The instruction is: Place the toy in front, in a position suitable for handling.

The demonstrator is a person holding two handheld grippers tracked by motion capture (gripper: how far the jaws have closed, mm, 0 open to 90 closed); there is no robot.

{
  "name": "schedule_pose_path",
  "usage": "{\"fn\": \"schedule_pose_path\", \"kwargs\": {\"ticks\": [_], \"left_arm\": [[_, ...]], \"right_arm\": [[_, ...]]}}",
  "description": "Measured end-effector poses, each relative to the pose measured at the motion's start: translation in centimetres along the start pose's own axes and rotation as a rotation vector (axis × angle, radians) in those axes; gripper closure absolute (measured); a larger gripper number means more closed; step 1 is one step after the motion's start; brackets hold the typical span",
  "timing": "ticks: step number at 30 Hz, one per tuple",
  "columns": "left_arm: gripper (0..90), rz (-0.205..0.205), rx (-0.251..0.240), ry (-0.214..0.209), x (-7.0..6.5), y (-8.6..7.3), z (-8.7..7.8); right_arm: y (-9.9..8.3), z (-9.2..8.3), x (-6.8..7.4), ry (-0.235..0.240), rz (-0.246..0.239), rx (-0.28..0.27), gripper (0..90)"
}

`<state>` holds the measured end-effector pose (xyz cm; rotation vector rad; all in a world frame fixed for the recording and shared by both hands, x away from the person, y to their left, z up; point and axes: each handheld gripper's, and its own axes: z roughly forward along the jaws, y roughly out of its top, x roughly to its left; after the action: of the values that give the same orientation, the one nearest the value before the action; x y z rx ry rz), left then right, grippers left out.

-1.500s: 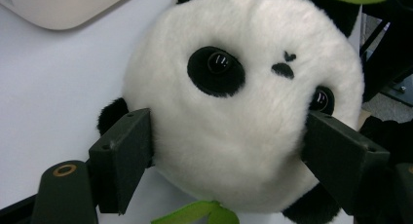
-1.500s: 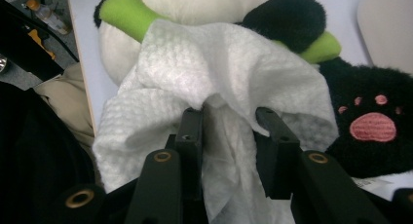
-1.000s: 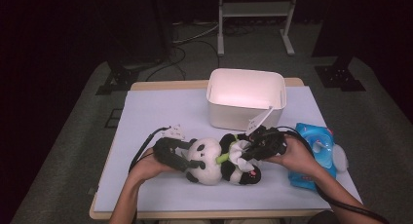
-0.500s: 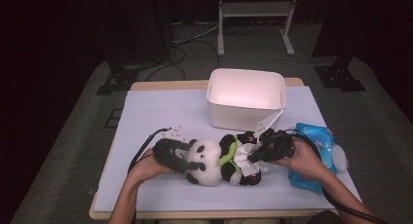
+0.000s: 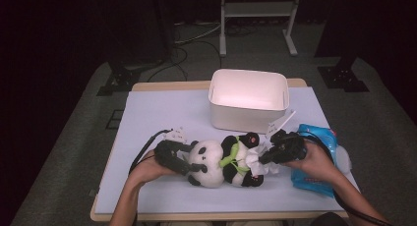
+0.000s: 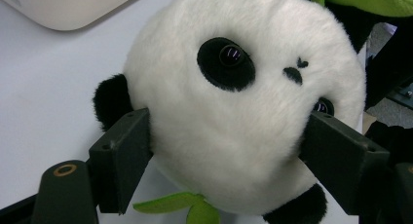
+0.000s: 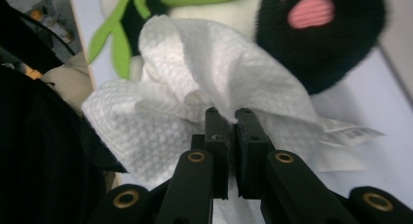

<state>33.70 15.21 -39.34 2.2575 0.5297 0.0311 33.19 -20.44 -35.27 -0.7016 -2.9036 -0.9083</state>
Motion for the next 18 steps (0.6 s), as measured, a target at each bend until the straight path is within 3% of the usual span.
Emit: {"fn": "schedule_pose_path", "kwargs": {"ticks": [10, 18], "left_arm": [[20.0, -0.001, 0.001, 0.000, 0.0, 0.0, 0.0], [19.9, 0.000, 0.001, 0.002, -0.1, 0.0, 0.0]], "right_arm": [[0.9, -1.8, -0.6, -0.047, 0.001, -0.030, 85.0], [3.4, -1.8, -0.5, -0.053, -0.041, -0.049, 85.1]]}}
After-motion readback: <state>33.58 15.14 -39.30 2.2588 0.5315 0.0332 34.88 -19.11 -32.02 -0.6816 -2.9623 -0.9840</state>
